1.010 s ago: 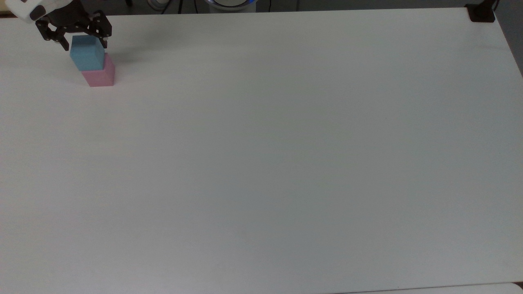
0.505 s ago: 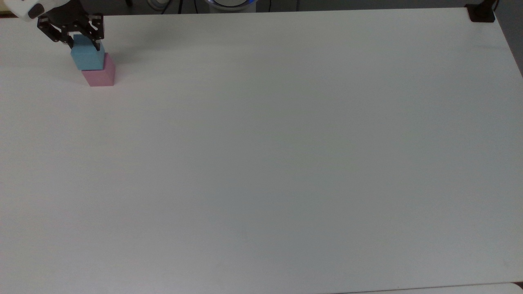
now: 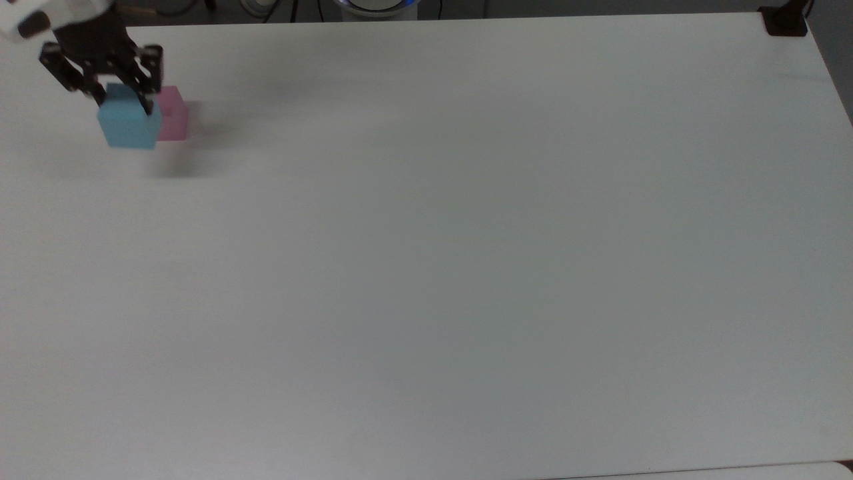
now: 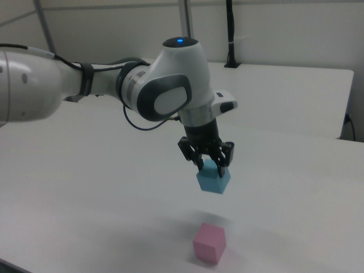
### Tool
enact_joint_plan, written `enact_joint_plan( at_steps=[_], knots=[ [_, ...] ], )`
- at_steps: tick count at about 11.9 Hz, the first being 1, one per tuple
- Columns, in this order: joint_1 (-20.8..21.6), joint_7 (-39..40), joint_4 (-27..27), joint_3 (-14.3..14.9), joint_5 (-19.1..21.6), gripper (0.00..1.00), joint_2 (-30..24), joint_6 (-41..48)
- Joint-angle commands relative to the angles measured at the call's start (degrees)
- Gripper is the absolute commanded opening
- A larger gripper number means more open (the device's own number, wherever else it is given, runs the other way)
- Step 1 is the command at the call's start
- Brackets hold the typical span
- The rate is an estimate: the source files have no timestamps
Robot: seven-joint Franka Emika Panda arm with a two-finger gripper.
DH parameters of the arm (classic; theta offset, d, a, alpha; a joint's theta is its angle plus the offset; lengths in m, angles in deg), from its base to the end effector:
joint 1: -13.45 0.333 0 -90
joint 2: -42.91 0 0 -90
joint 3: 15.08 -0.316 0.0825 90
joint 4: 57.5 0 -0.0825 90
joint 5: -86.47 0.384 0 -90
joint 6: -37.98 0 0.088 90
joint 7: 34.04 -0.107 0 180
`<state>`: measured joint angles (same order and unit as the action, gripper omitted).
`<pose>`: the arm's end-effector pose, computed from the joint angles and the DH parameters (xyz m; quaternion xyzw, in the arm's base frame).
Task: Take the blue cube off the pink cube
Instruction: 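Lift the blue cube up off the pink cube, then carry the blue cube away from the pink cube and lower it onto the table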
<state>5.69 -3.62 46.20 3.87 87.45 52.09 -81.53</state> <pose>0.5552 -0.2679 0.4674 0.9974 0.0321 0.0460 0.0456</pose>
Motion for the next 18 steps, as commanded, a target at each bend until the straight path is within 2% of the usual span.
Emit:
enact_joint_plan(
  at_steps=[1,3,6,9,10,11,12,16,18],
  knots=[
    [4.93,-9.21,-6.84,-0.93,1.92,0.19,7.42,2.26],
    [6.61,-13.44,-8.77,-2.69,2.62,0.16,10.93,2.26],
    [6.7,-14.51,-9.04,-6.2,5.43,0.16,13.76,2.34],
    [6.79,-15.65,-9.13,-7.7,6.84,0.18,15.69,1.73],
    [6.79,-16.87,-9.13,-8.49,6.23,0.38,16.83,1.64],
    [6.79,-17.06,-9.13,-8.76,5.97,0.74,17.36,1.47],
    [6.88,-17.06,-9.13,-8.76,5.62,0.98,17.37,1.47],
    [6.7,-17.15,-9.31,-8.76,4.47,1.0,15.19,2.34],
    [4.52,-17.5,-9.56,-8.67,5.17,1.0,8.61,13.0]
  ],
)
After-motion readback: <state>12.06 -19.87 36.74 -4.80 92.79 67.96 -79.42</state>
